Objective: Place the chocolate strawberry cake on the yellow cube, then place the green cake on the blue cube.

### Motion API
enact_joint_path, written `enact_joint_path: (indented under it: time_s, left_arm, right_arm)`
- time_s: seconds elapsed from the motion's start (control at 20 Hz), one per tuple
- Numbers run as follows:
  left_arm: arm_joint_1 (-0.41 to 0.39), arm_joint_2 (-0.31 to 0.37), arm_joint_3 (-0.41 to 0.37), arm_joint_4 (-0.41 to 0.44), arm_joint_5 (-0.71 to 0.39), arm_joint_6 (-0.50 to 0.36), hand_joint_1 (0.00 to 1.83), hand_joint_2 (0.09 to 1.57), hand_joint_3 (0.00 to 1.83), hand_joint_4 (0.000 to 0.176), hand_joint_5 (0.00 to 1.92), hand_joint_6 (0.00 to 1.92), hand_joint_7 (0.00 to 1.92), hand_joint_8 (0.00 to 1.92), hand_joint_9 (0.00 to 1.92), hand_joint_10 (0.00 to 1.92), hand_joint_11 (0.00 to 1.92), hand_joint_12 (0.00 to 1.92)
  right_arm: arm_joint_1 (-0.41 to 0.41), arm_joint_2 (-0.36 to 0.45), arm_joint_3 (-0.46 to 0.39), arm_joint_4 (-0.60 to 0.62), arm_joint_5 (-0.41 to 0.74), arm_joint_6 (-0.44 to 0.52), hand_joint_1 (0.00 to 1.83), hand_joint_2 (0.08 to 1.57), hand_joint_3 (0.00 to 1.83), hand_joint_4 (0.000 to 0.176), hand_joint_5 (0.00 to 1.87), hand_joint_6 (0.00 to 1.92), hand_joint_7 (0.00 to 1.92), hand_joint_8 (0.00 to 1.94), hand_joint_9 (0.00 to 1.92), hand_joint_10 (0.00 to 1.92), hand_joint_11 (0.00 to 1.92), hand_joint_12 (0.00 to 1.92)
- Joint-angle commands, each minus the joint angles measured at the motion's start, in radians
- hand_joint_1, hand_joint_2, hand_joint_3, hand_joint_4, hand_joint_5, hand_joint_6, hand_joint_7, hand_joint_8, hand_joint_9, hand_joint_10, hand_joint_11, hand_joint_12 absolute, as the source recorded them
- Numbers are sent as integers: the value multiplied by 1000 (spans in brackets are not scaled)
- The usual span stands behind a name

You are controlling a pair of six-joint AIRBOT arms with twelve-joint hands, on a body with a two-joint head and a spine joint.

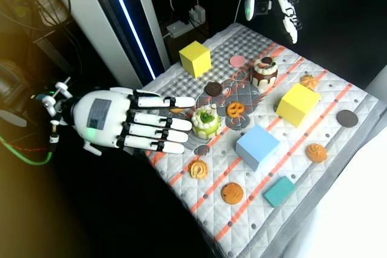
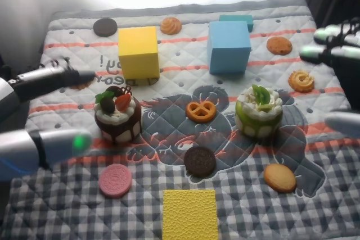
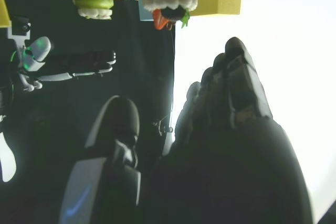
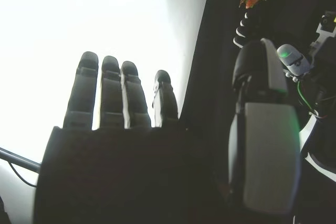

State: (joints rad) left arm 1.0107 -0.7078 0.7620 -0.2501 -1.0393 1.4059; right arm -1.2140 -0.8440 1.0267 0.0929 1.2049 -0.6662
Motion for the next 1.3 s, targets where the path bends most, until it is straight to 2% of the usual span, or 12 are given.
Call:
enact_joint_path:
  time_s: [0.0,0.1,0.25,0.3,0.35,0.4,0.45,0.55,0.7,0.8,0.9,1.25]
  left_arm:
    - [-11,0,6,1,-121,-7,521,1018,10,77,413,5,301,7,212,27,0,342]
    - [-11,-5,13,-2,-122,-7,532,1024,2,69,423,1,314,2,215,8,0,280]
    - [-18,-18,31,-16,-135,-7,630,1001,0,36,463,0,334,1,237,3,0,333]
    - [-24,-23,39,-23,-140,-6,671,969,0,54,434,2,333,0,233,1,0,189]
    - [-41,-35,58,-36,-139,-6,673,951,4,47,438,3,351,4,271,3,0,343]
    - [-59,-48,76,-46,-126,-6,669,952,3,59,408,4,348,2,281,3,0,466]
    - [-77,-61,92,-51,-109,-6,709,945,0,94,373,3,318,2,268,3,0,651]
    - [-137,-109,147,-61,-30,-6,883,904,0,89,421,2,390,2,389,18,0,1124]
    - [-187,-161,194,-68,60,18,1020,850,0,60,476,4,406,0,372,3,0,985]
    - [-210,-175,190,-87,101,117,923,849,0,46,507,9,404,2,374,4,0,1037]
    - [-215,-182,187,-98,117,152,938,852,0,10,543,5,429,3,415,9,23,1005]
    - [-256,-235,239,-109,181,167,909,879,4,91,455,0,450,2,382,0,0,949]
  right_arm:
    - [7,0,6,17,121,7,334,1239,8,65,481,8,277,5,231,13,111,435]
    - [6,-1,6,17,121,7,380,1245,3,46,500,7,278,2,224,3,105,411]
    - [3,-4,8,17,120,7,372,1254,1,57,519,0,295,1,239,0,157,309]
    - [3,-4,8,17,118,7,366,1251,0,55,525,1,307,3,256,6,179,306]
    - [3,-5,9,17,116,7,363,1252,1,50,533,4,313,5,260,7,183,304]
    - [3,-6,9,17,115,7,361,1255,2,44,537,5,318,7,264,8,187,303]
    - [3,-6,10,17,115,7,364,1256,3,53,532,3,317,5,266,8,189,302]
    - [3,-6,11,17,113,7,355,1241,0,63,541,5,330,7,286,11,204,303]
    - [0,-8,11,16,110,7,360,1244,0,69,550,5,344,7,305,9,233,302]
    - [0,-8,11,14,108,7,389,1246,0,69,561,5,350,4,294,2,213,287]
    - [-2,-7,10,14,108,7,327,1271,8,76,535,3,347,1,297,2,228,281]
    - [-10,-8,8,14,108,12,386,1268,2,93,550,2,348,3,293,4,225,253]
